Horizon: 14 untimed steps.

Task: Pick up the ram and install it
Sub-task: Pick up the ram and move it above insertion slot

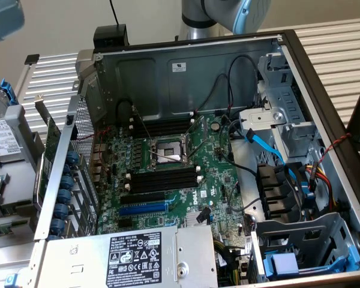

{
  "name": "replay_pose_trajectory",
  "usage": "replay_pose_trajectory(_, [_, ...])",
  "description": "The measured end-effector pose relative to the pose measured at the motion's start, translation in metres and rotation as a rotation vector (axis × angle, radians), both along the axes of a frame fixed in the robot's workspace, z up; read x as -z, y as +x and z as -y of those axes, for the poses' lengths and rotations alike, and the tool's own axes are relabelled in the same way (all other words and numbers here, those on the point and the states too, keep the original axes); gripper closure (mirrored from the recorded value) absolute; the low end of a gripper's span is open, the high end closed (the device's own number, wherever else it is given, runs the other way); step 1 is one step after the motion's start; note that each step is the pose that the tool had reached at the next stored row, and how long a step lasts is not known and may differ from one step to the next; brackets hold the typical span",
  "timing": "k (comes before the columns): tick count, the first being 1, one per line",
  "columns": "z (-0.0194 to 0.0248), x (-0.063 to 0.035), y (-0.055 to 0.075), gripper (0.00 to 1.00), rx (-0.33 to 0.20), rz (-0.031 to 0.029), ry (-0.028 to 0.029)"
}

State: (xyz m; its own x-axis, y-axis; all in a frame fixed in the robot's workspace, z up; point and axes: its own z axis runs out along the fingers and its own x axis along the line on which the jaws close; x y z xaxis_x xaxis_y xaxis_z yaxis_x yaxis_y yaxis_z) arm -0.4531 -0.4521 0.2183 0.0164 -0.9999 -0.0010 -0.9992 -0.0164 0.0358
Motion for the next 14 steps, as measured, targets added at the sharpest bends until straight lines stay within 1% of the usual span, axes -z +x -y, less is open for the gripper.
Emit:
replay_pose_trajectory(7, [0.0, 0.0093, 0.0, 0.69, -0.015, -0.0037, -0.0033])
replay_pose_trajectory(14, [-0.0003, 0.0117, 0.0, 0.69, -0.017, -0.0041, -0.0039])
